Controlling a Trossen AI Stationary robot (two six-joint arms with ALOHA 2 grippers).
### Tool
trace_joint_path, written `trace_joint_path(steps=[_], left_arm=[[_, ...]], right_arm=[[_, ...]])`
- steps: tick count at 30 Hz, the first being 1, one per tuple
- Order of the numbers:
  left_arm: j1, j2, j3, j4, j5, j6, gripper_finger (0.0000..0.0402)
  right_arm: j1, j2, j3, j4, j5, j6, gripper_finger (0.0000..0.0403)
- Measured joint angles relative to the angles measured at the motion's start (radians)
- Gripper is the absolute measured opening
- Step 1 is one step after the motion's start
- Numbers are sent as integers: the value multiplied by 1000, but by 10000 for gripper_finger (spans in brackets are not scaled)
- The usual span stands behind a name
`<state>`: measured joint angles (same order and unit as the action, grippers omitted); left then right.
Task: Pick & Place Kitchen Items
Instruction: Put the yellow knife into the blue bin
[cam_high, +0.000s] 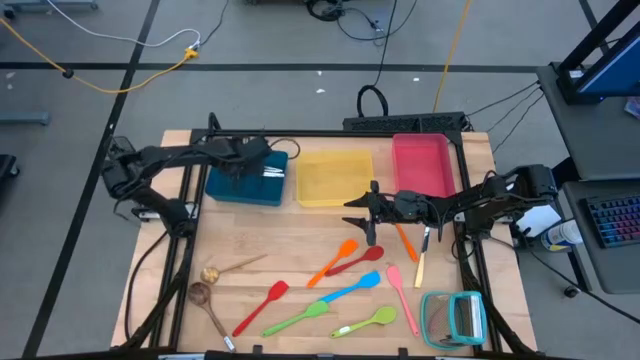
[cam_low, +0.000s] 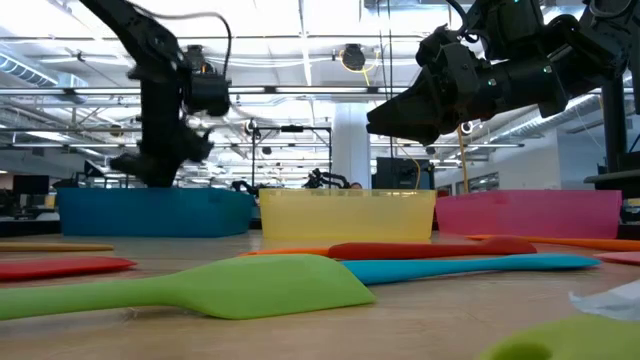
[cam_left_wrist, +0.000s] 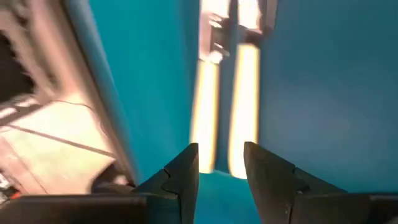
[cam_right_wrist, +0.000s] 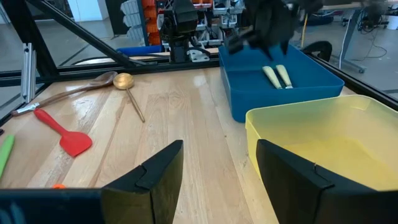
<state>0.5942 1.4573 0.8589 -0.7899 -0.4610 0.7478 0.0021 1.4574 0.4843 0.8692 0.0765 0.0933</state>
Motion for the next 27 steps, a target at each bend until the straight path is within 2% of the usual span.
trace_joint_path(steps=[4,6,9,13,17,27], left_arm=[[-26,-109,42,2,1,-23,113],[-40,-162,63,6,36,-62,108],[-60,-247,71,54,148,-119,107],[-81,-322,72,123,377,-170,106],[-115,-342,72,176,490,-214,106],[-250,-291,26,288,565,-281,106]], right_arm=[[0,0,0,0,0,0,196],[0,0,0,0,0,0,196],[0,0,0,0,0,0,196],[0,0,0,1,0,0,196],[0,0,0,1,0,0,196],[0,0,0,1,0,0,196]])
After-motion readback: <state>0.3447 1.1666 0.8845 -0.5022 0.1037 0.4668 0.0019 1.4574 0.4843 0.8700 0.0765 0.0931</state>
